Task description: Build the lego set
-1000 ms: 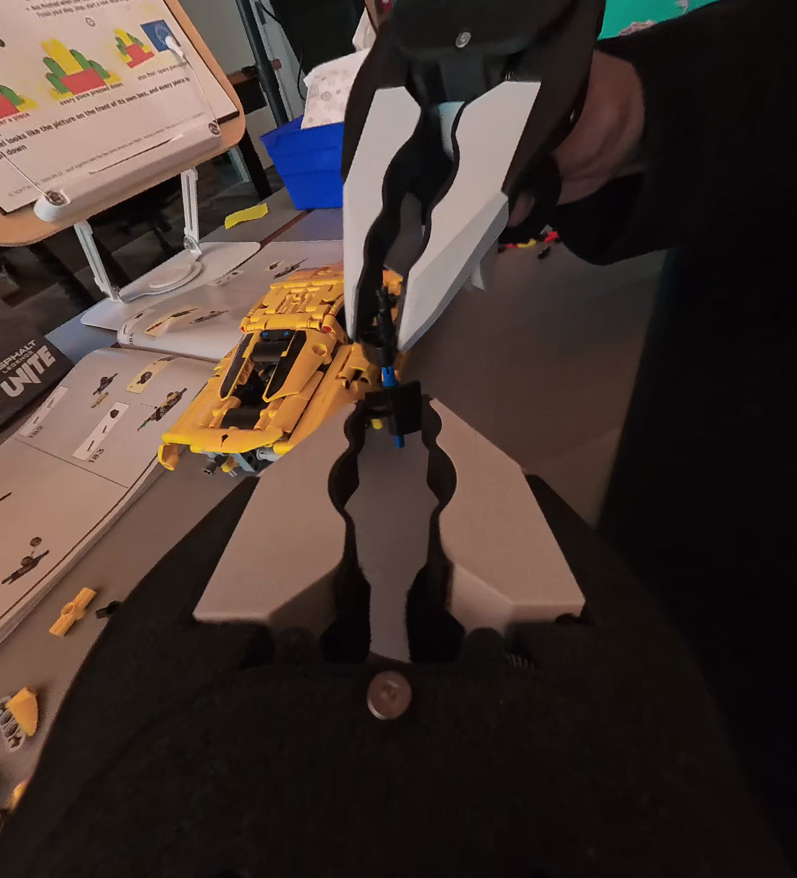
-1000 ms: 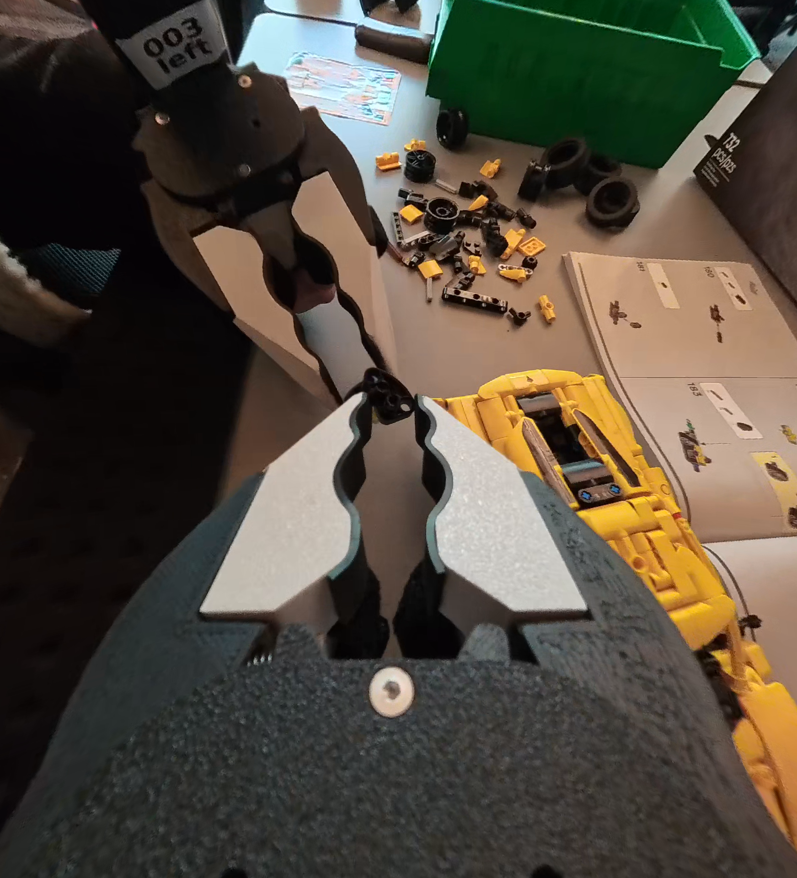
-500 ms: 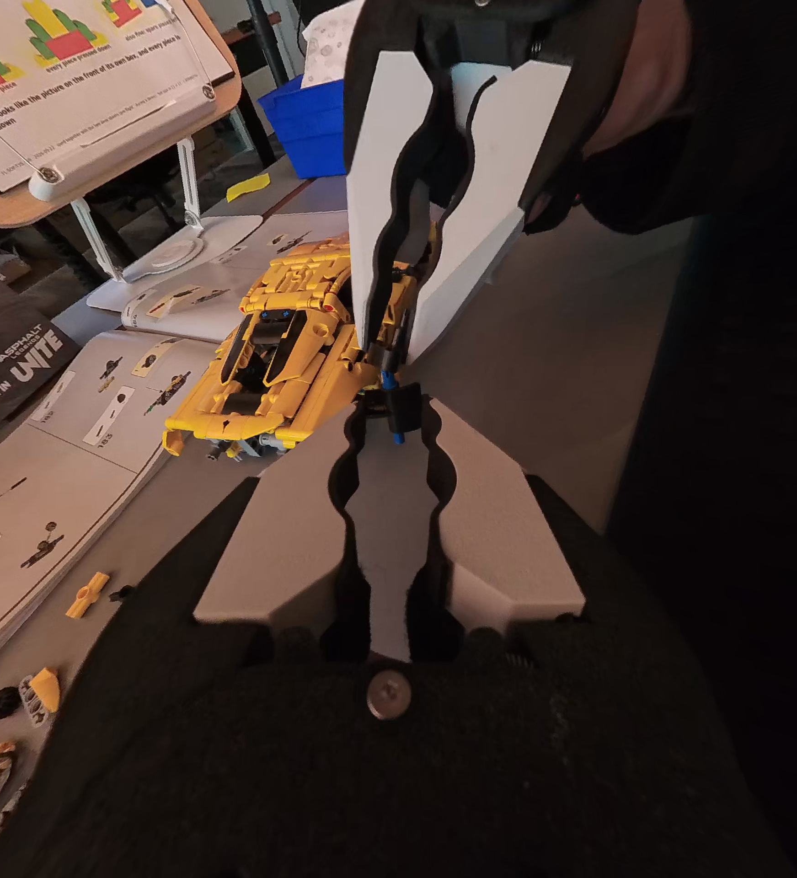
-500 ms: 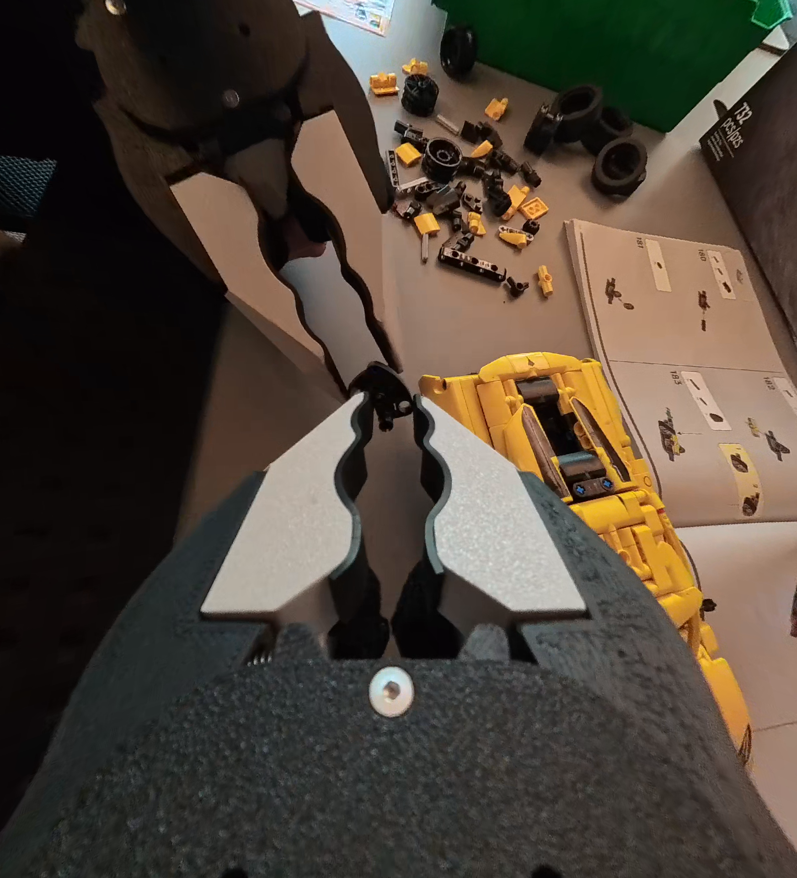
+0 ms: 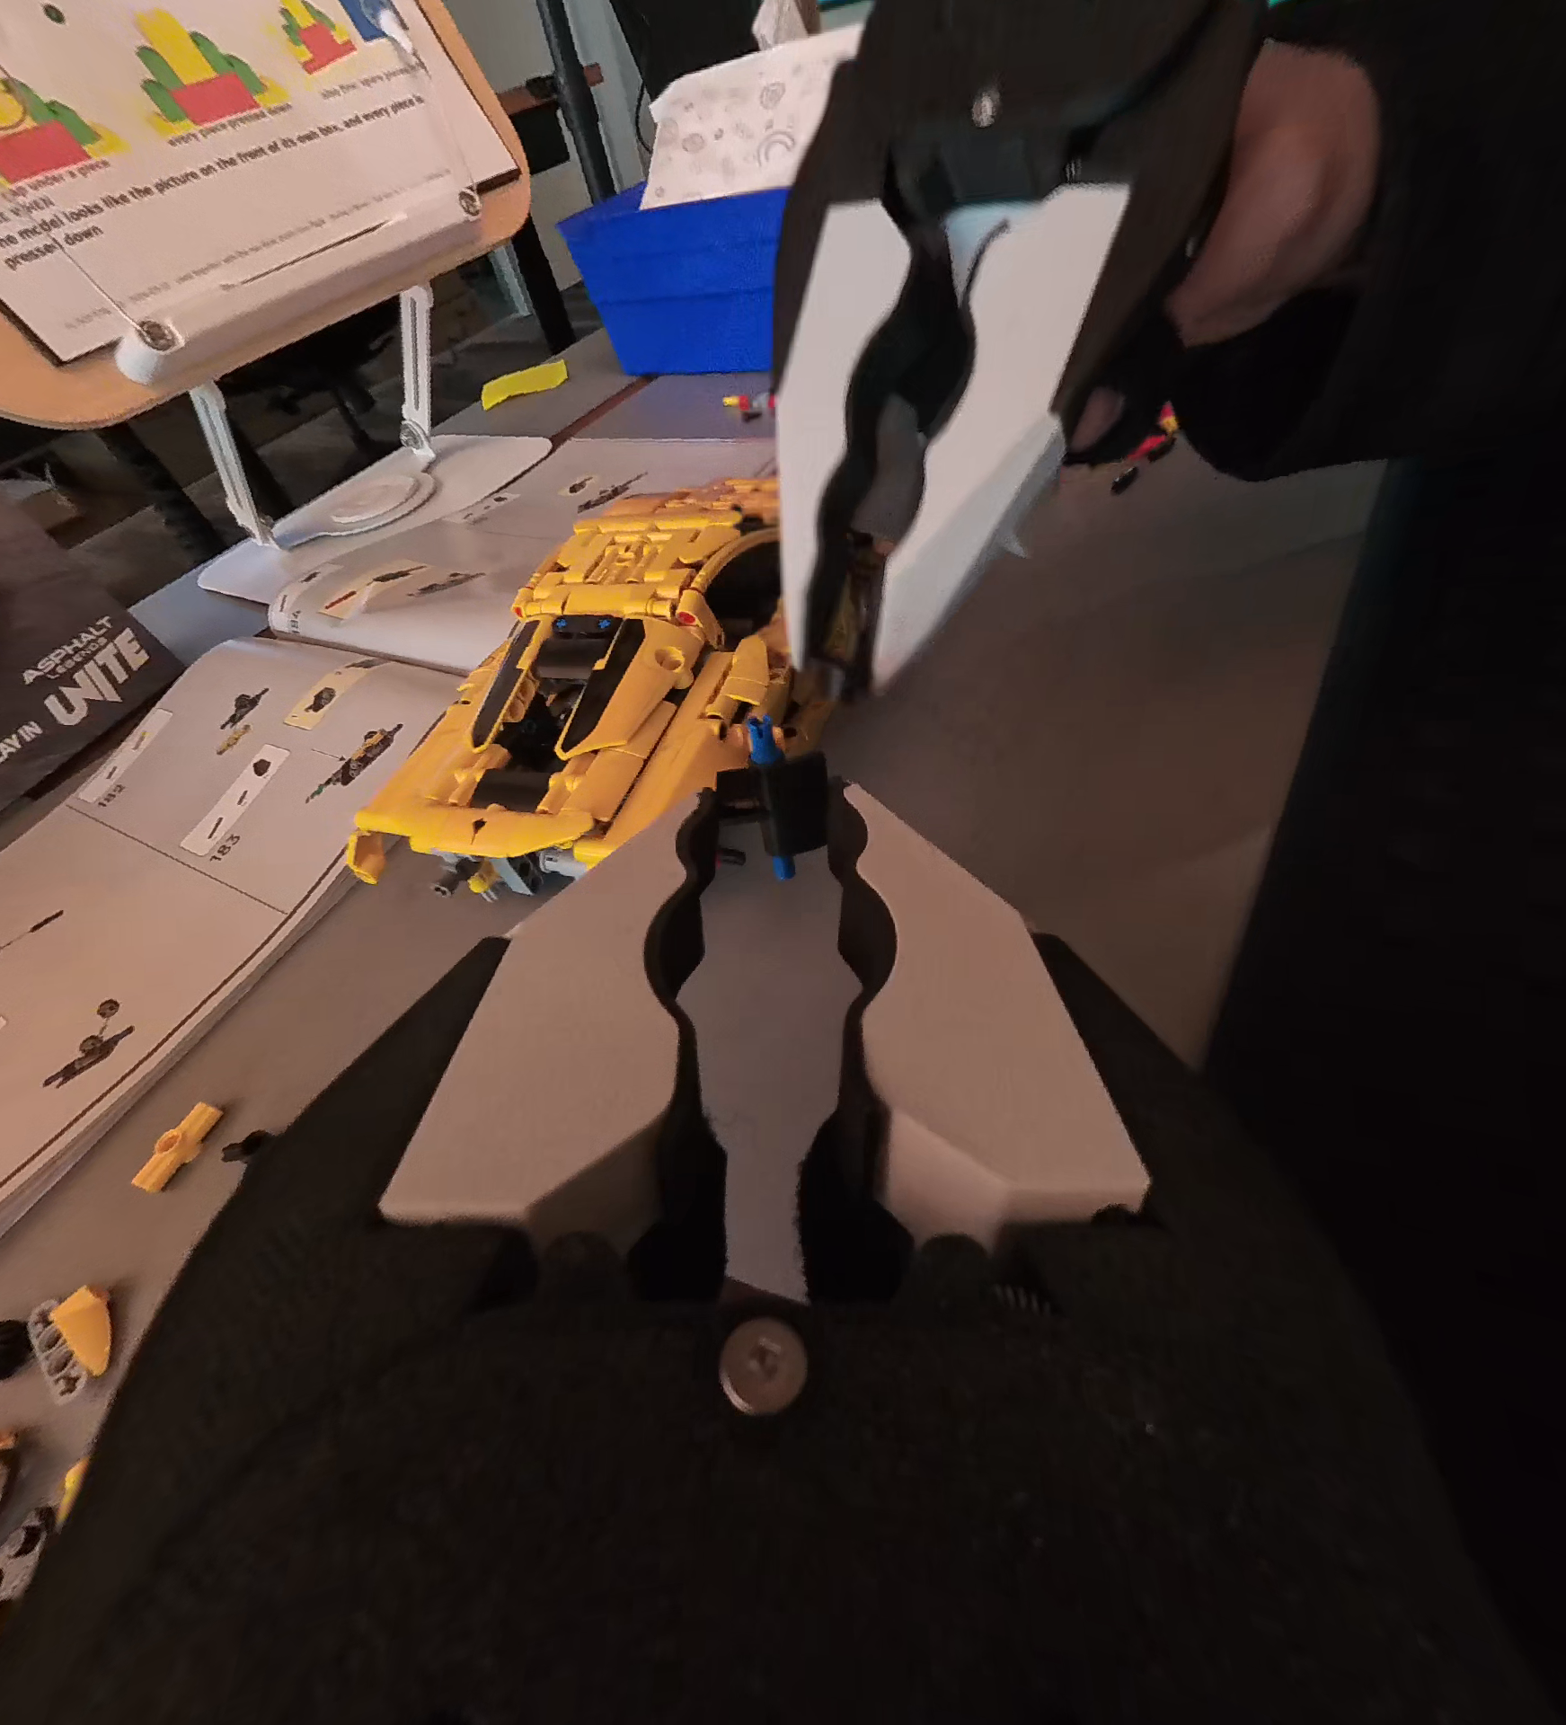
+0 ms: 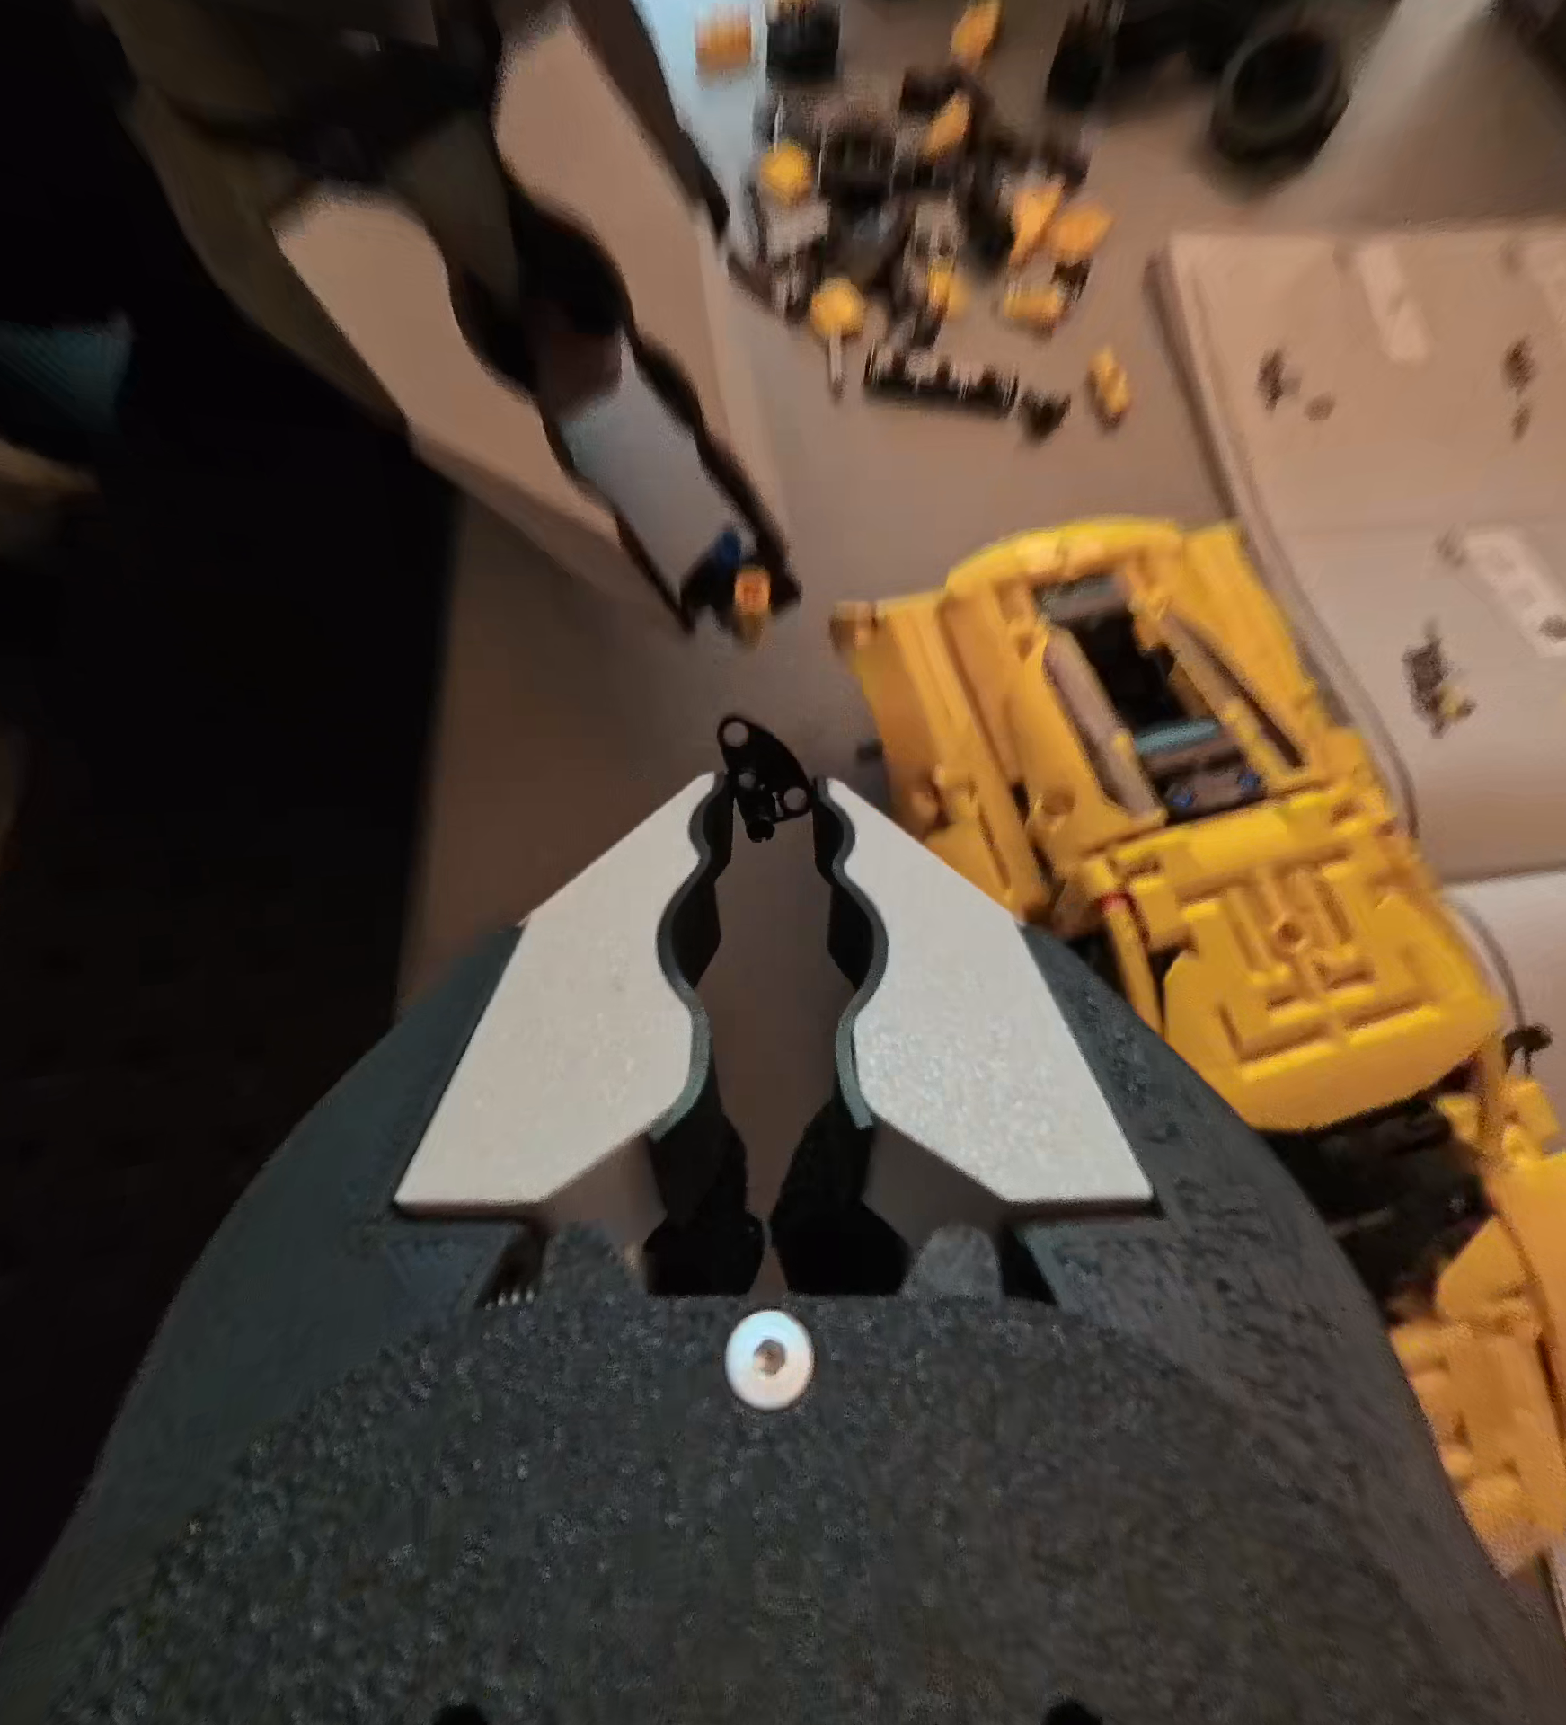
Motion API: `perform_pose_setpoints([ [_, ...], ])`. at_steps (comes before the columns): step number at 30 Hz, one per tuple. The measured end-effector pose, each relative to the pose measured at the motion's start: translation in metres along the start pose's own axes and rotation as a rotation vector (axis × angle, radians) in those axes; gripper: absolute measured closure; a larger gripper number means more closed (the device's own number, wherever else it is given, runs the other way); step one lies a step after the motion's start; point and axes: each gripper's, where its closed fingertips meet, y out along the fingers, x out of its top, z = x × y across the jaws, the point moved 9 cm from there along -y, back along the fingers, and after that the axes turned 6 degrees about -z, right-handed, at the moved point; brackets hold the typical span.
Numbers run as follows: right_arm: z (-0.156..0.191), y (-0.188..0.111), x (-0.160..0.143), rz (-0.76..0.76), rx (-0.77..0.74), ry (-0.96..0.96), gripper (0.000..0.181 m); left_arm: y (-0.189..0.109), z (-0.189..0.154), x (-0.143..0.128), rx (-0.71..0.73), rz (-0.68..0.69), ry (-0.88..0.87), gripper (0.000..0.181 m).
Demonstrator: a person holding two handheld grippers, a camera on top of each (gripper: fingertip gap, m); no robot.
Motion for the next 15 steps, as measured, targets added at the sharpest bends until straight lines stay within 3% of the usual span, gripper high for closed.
perform_pose_setpoints([
  [5, 0.01, 0.008, -0.034, 0.307, 0.064, -0.037, 0.165, 0.002, 0.0, -0.002, -0.009, 0.013, -0.007, 0.158],
  [10, 0.016, 0.01, -0.044, 0.354, 0.049, -0.138, 0.165, 0.002, -0.001, -0.003, -0.017, 0.02, -0.015, 0.158],
  [15, 0.015, 0.009, -0.046, 0.335, 0.06, -0.101, 0.165, 0.002, 0.0, -0.002, -0.019, 0.014, -0.028, 0.158],
])
